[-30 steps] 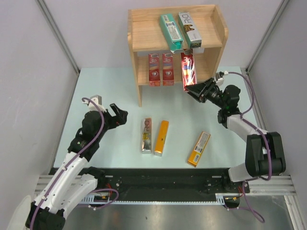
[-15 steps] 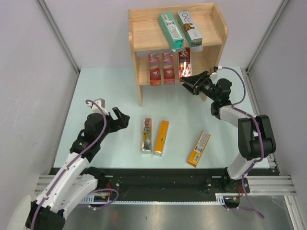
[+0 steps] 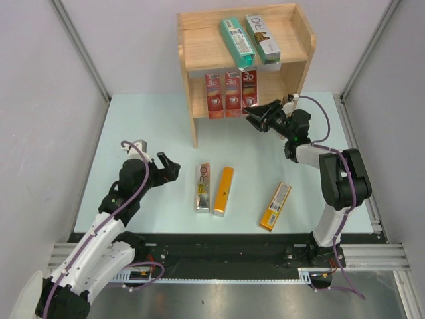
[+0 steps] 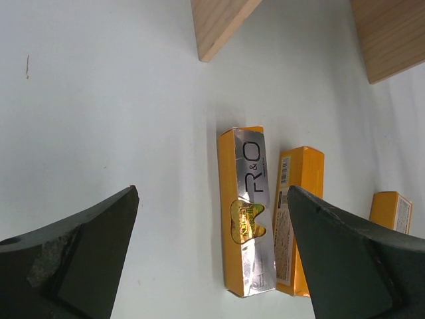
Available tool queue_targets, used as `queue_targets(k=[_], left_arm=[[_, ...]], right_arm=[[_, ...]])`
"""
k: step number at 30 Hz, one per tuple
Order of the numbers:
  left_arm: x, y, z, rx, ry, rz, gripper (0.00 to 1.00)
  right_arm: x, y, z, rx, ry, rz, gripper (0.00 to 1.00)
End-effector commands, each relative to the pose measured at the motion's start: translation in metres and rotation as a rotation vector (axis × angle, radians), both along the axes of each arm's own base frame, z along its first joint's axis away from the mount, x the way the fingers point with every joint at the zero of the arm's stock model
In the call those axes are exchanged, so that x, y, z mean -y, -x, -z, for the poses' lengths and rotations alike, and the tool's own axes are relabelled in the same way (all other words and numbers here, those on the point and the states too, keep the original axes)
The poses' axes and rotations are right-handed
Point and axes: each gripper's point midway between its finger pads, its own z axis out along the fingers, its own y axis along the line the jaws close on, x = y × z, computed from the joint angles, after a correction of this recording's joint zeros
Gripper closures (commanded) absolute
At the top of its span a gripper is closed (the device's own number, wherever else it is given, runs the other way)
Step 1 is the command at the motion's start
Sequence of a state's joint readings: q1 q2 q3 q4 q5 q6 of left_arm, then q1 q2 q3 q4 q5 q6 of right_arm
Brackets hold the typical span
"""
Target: Place and organize the toothpastes onto the shelf
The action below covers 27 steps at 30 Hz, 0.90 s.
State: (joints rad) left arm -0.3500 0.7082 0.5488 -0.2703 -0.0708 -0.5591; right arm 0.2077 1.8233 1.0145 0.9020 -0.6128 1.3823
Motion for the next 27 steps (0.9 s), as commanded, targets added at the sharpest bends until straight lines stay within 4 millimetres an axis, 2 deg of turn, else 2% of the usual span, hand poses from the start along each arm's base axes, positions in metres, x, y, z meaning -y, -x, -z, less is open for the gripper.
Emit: queue_targets(k=[1,3,18,22,24,27], left_arm=[[0.002,-0.002,-0.006,0.029,0.026,0.006,0.0],[0.003,-0.001,-0.004,0.026,0.03,0.009,0.0],[0.002,0.003,0.004,0.017,0.034,0.009,0.0],[0.002,0.004,0.007,0.012,0.034,0.008,0.0],[0.002,0.003,0.007,0.015,0.034,0.007,0.0],[0.003,0.004,0.007,0.018,0.039,0.014,0.0]], right_arm=[[-0.011,0.0,-0.035,0.101,-0.049,-0.035,0.64],[-0.013,-0.001,-0.034,0.087,-0.058,-0.04,0.62],[-0.02,0.004,-0.04,0.11,-0.04,-0.06,0.21],[-0.021,0.008,-0.04,0.11,-0.001,-0.06,0.06],[-0.021,0.012,-0.044,0.123,0.032,-0.055,0.01],[-0.018,0.021,-0.047,0.138,0.078,-0.031,0.0]])
